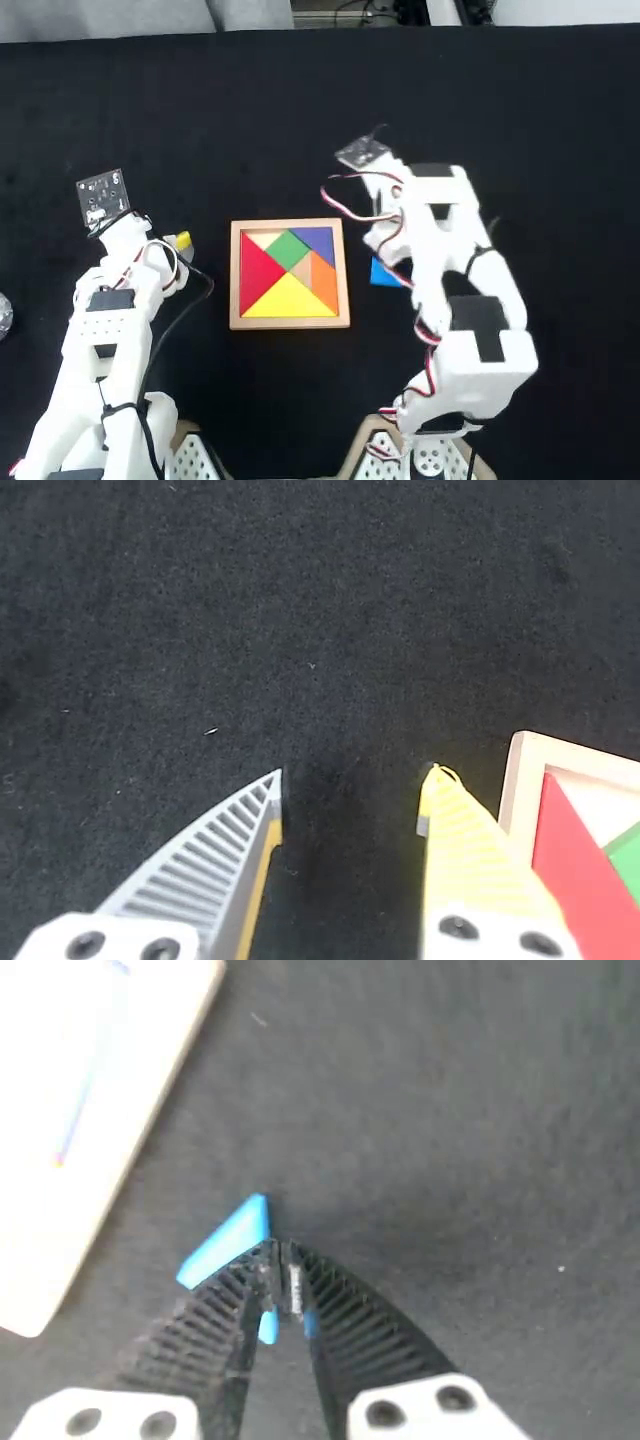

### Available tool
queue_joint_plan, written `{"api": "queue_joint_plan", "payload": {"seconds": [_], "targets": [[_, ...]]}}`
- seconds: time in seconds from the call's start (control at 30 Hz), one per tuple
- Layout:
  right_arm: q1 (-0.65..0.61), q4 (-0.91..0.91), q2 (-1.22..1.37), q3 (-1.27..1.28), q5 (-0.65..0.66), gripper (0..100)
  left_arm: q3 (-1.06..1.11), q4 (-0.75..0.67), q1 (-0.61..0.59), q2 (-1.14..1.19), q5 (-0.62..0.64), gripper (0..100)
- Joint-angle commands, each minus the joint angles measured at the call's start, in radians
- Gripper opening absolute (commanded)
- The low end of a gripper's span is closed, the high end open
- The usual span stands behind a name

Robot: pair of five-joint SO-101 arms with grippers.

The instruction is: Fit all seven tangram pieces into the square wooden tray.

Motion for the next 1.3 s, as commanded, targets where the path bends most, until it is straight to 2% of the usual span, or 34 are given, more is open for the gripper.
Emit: {"api": "queue_joint_plan", "payload": {"seconds": [0.0, 0.1, 0.17, 0.3, 0.37, 0.6, 0.97, 1.27], "targets": [[-0.012, 0.028, -0.142, -0.048, -0.002, 1.1, -0.008, -0.017, 0.013, -0.018, -0.009, 22], [-0.02, 0.106, -0.236, -0.042, 0.072, 1.6, -0.008, -0.017, 0.013, -0.018, -0.009, 22], [-0.044, 0.144, -0.272, -0.015, 0.046, 4.4, -0.008, -0.017, 0.013, -0.018, -0.009, 22], [-0.064, 0.144, -0.28, 0.074, -0.132, 23.7, -0.008, -0.017, 0.015, -0.018, -0.009, 22], [-0.091, 0.117, -0.282, 0.127, -0.115, 29.1, -0.008, -0.017, 0.015, -0.018, -0.011, 22], [-0.15, -0.006, -0.282, 0.236, -0.092, 27.0, -0.007, -0.017, 0.015, -0.018, -0.011, 22], [-0.129, -0.092, -0.147, 0.232, -0.084, 26.9, -0.007, -0.017, 0.015, -0.018, -0.012, 22], [-0.061, -0.109, -0.093, 0.211, -0.084, 26.9, -0.007, -0.017, 0.015, -0.018, -0.014, 22]]}}
